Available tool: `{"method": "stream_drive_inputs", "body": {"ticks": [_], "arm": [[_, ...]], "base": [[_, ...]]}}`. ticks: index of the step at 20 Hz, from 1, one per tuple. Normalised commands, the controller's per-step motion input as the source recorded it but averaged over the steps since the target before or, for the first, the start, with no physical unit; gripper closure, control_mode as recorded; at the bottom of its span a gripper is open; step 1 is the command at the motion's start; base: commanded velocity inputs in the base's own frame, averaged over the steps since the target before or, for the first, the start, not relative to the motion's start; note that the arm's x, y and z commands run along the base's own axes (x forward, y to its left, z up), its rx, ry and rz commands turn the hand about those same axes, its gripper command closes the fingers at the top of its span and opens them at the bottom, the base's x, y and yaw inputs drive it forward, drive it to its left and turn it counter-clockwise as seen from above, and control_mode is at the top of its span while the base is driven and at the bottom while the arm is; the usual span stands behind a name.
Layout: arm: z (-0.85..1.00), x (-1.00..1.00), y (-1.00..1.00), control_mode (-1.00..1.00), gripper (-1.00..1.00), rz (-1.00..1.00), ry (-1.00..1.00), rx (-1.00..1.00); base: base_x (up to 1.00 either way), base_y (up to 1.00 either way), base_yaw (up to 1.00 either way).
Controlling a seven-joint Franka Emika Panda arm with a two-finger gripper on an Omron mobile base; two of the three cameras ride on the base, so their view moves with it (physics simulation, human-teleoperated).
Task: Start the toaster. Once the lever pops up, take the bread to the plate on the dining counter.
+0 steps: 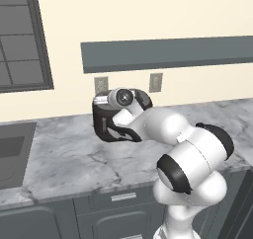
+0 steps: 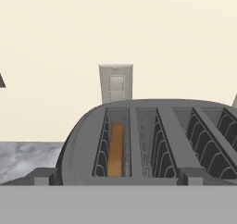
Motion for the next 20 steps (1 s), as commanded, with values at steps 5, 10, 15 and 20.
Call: {"method": "stream_drive_inputs", "body": {"ticks": [5, 10, 15, 20], "arm": [[0.0, 0.0, 0.0, -1.0, -1.0, 0.0, 0.0, 0.0], [0.0, 0.0, 0.0, -1.0, -1.0, 0.0, 0.0, 0.0], [0.0, 0.0, 0.0, -1.0, -1.0, 0.0, 0.0, 0.0], [0.0, 0.0, 0.0, -1.0, -1.0, 0.0, 0.0, 0.0]], "base": [[0.0, 0.0, 0.0], [0.0, 0.0, 0.0], [0.0, 0.0, 0.0], [0.0, 0.0, 0.0]]}}
